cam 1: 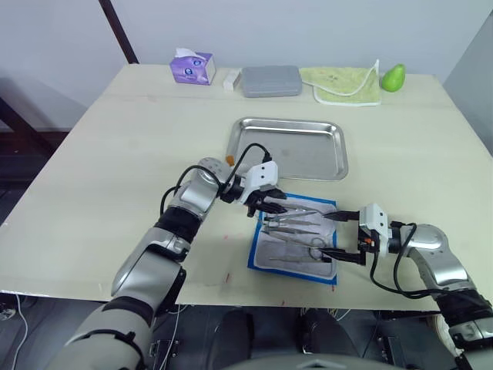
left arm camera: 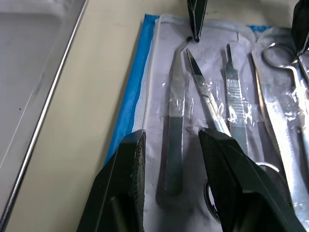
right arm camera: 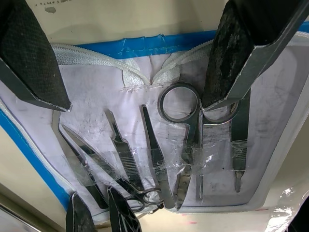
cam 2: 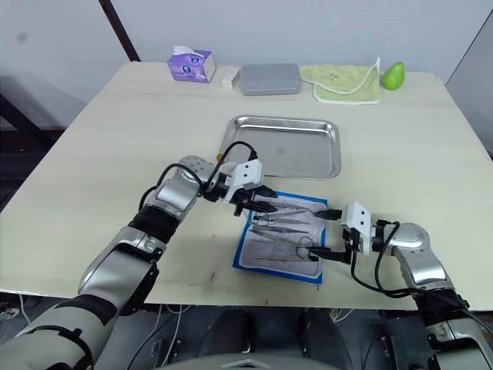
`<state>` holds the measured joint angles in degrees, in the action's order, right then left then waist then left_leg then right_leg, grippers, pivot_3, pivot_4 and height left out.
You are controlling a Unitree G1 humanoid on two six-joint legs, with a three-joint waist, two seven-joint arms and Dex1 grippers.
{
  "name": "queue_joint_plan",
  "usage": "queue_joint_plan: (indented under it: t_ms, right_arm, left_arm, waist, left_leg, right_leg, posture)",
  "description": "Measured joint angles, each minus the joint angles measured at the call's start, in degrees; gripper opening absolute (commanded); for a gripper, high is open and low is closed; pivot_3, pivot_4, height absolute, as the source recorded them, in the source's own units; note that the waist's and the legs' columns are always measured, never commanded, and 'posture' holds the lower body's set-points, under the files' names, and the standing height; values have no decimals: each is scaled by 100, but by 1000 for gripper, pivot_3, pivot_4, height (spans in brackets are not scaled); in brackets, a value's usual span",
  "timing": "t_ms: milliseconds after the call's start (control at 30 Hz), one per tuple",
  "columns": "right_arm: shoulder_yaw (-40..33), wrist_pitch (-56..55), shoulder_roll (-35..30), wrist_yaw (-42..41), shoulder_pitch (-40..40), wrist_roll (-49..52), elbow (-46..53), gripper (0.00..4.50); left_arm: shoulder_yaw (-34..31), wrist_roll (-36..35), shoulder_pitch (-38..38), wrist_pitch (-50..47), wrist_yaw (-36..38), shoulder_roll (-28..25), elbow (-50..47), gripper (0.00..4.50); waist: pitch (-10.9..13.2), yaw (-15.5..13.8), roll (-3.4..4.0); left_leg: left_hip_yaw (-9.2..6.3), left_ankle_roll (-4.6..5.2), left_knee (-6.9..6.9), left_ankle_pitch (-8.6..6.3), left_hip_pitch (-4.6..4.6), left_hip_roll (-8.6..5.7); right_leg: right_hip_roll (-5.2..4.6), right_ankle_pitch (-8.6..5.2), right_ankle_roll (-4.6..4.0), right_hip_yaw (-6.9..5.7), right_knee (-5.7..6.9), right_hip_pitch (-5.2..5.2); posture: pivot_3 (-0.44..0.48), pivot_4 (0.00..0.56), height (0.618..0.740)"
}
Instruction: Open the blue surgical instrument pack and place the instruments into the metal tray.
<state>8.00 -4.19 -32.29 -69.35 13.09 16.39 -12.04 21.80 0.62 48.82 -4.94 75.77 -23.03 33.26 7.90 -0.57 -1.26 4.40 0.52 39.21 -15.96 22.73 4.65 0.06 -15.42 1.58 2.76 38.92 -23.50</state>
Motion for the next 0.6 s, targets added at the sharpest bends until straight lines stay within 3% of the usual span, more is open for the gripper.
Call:
queue_joint_plan:
  t_ms: [600]
  right_arm:
    - [4,35,0,80,-55,-2,81,4500]
  left_arm:
    - [-97,-61,-65,-117,131,-14,-229,1878]
  waist:
    - [0,4,0]
  left_leg:
    - [-1,0,0,0,0,0]
  right_leg:
    - [0,0,0,-1,0,0]
  posture:
    - [0,150,740]
